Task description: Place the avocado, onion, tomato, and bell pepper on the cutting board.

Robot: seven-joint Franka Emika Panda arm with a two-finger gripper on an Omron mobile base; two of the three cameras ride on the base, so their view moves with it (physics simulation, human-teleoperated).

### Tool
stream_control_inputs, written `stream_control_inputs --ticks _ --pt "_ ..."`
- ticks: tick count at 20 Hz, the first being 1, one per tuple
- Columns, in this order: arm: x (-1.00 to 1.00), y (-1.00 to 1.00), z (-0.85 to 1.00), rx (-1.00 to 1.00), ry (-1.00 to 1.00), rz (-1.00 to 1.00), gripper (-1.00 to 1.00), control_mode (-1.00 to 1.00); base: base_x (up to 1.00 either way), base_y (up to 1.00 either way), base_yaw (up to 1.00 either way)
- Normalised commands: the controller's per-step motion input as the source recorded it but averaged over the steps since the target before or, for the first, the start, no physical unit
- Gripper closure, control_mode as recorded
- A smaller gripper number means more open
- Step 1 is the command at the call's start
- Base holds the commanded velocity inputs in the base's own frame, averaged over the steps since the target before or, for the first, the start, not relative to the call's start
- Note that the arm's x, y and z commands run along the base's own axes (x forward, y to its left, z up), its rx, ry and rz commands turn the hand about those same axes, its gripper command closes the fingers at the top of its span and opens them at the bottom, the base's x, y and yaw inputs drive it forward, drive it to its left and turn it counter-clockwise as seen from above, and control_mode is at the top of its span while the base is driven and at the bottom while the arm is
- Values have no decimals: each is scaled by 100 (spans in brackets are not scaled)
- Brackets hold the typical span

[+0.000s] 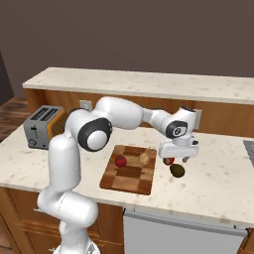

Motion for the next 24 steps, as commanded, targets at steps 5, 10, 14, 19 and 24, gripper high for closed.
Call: stream_control_inputs --ticks 5,10,14,19,24 --pt "5 -7 -22 0 2 0 -100 -100 0 0 0" --pt "0 -3 -17 0 1 0 -100 -100 0 0 0" --pt "0 0 -21 0 2 0 -100 -100 0 0 0" --pt "-2 0 -32 0 7 0 -100 -100 0 0 0" --pt "-10 0 -34 0 5 0 100 -100 0 0 0"
